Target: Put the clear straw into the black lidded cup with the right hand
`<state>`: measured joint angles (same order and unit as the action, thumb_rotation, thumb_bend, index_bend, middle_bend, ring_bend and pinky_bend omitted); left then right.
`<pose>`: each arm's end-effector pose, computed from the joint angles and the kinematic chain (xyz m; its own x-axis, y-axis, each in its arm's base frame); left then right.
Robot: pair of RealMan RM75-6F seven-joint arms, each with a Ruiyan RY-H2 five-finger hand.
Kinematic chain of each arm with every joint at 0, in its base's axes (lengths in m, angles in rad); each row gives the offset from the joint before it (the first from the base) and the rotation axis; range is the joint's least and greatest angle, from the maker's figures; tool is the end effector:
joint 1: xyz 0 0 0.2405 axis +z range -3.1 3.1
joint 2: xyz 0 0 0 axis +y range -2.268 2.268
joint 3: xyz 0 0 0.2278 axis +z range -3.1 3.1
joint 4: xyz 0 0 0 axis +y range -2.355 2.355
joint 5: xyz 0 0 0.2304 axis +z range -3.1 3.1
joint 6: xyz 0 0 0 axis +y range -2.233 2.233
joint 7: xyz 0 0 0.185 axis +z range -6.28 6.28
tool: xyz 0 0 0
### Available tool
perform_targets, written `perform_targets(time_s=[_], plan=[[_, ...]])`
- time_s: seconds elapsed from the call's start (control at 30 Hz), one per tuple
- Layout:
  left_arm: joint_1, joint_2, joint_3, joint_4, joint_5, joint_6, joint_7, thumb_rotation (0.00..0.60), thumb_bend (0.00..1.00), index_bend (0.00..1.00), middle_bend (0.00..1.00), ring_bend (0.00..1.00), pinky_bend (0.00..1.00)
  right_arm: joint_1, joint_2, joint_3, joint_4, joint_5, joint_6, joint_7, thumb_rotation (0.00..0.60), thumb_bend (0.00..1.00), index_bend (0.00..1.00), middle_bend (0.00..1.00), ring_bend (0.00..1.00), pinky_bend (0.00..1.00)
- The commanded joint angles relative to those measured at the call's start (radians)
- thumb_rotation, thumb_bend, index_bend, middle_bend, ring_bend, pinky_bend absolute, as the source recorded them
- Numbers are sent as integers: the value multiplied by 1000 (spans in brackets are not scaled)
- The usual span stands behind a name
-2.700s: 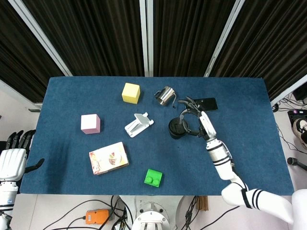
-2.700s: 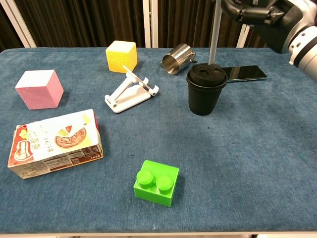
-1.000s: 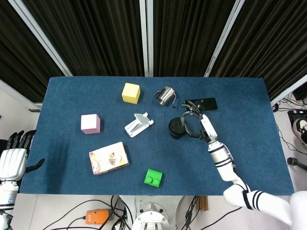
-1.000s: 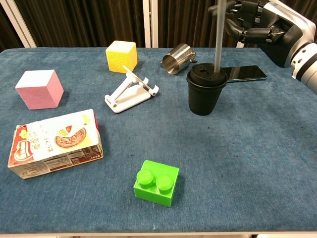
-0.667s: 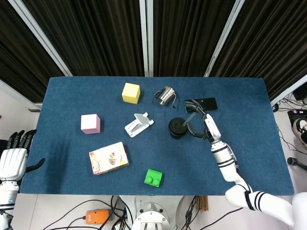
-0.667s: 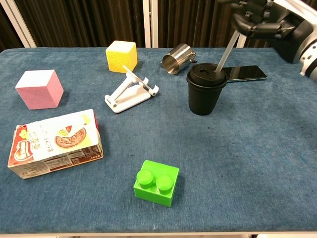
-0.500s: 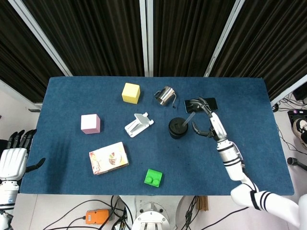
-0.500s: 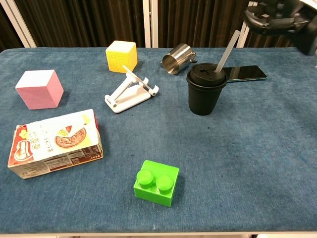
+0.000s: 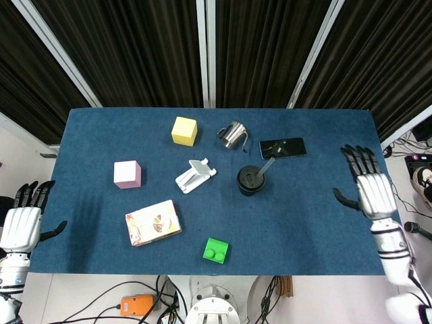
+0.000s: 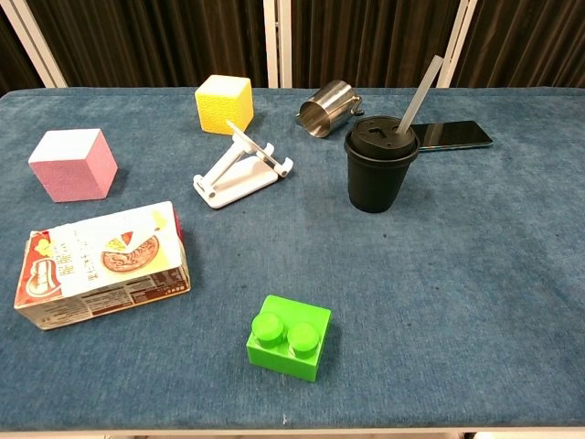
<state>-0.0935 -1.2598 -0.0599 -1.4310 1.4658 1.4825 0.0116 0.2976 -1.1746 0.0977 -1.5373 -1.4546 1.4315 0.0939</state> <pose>-0.3183 0.2281 0.1074 0.4380 -0.0112 0.8989 0.8987 0.0288 -0.4375 -0.2540 -0.2934 0.1220 0.3092 0.0641 0.9488 -0.9354 -0.1594 0.3156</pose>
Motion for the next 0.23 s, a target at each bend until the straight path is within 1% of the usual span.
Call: perform_targets(time_s=[0.03, 0.13, 0.23], plan=[[1, -1, 0, -1, -1, 1, 1, 600, 138, 82, 112, 30, 0, -71, 68, -53, -70, 32, 23, -22, 600, 426, 0, 90, 0, 0], [1, -1, 0, -2, -3, -1, 3, 600, 139, 82, 112, 30, 0, -91, 88, -71, -89, 30, 10, -14, 600, 426, 0, 84, 0, 0], [-1, -1, 2, -4, -2, -4, 5, 600, 138, 81, 112, 30, 0, -97, 89, -70, -89, 22, 7, 2, 600, 426, 0, 83, 0, 0]])
